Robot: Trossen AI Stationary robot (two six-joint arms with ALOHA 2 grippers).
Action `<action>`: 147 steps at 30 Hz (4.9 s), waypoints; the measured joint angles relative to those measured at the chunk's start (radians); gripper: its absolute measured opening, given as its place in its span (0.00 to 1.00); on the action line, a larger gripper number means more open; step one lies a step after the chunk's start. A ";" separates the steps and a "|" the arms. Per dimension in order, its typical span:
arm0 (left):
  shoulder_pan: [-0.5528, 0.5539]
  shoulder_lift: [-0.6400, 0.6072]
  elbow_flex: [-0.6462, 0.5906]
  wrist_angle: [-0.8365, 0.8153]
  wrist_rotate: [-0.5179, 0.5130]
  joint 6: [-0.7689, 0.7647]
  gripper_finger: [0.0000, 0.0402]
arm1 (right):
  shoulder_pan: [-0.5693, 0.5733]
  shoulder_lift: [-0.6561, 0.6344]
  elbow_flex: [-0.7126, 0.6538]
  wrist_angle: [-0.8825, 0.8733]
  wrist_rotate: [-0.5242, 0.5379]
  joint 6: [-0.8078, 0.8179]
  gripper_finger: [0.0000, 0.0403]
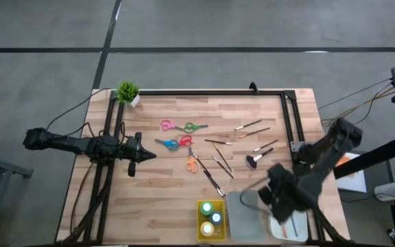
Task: Pick & Place Paint Supplies
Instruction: Put the silver brush into the white bin
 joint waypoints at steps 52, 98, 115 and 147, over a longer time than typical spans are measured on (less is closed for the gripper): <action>0.000 0.000 0.000 0.000 0.000 0.000 0.00 | -0.968 0.238 -0.311 0.410 -0.154 -1.787 0.26; 0.000 0.000 0.000 0.000 0.000 0.000 0.00 | -0.973 0.237 -0.300 0.484 -0.194 -1.699 0.04; 0.000 0.000 0.000 0.000 0.000 0.000 0.00 | -0.915 0.119 -0.052 0.306 -0.186 -1.310 0.04; 0.000 0.000 0.000 0.000 0.000 0.000 0.00 | -0.125 -0.046 0.065 0.109 -0.438 0.094 0.04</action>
